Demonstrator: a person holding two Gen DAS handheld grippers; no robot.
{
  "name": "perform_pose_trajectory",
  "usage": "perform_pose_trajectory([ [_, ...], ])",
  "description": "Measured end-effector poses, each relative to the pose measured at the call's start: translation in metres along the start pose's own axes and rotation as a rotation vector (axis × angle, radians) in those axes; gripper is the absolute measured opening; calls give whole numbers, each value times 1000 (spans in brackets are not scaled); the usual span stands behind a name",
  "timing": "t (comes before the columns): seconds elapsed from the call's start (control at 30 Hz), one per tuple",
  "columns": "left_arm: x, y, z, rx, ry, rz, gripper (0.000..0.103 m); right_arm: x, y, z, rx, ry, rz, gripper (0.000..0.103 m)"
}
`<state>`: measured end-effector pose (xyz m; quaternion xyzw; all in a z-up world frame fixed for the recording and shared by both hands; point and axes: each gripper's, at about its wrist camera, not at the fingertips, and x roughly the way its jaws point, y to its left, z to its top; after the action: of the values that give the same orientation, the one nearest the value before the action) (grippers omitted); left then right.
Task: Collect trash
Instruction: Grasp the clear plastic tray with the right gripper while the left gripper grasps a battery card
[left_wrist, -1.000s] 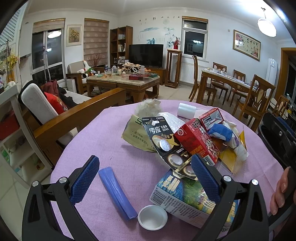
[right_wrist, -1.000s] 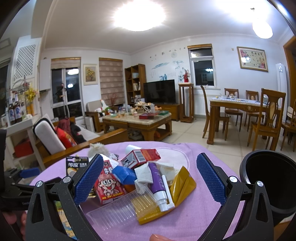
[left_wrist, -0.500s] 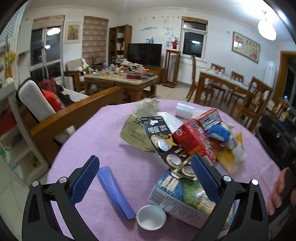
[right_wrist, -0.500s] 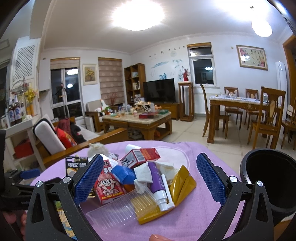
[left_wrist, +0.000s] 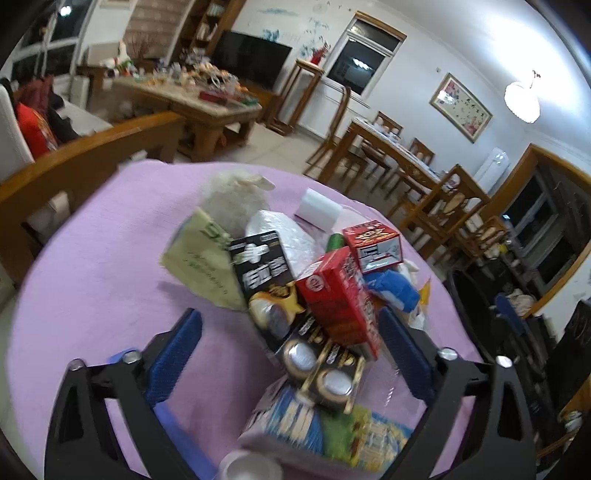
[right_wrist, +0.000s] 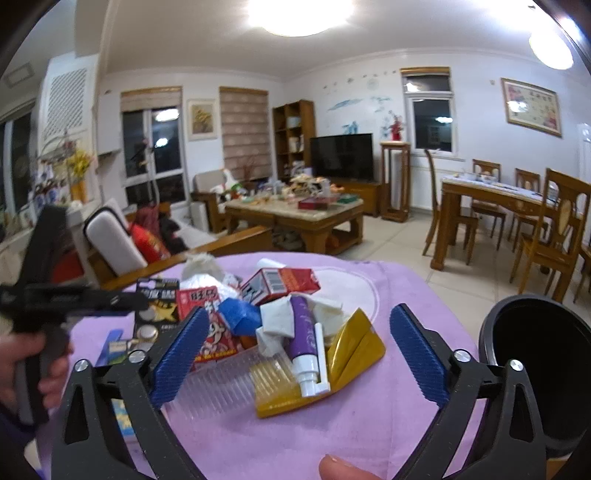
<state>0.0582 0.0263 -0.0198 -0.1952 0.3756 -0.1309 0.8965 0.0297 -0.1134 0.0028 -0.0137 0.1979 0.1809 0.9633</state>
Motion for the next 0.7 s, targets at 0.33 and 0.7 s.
perform_pose_trajectory([
  [0.33,21,22,1,-132,82,-128,11,14,-8,4,67,139,115,81],
  [0.7,-44,13,3,-64,-131,-117,7,27,-5,-9,381,350,161,80],
])
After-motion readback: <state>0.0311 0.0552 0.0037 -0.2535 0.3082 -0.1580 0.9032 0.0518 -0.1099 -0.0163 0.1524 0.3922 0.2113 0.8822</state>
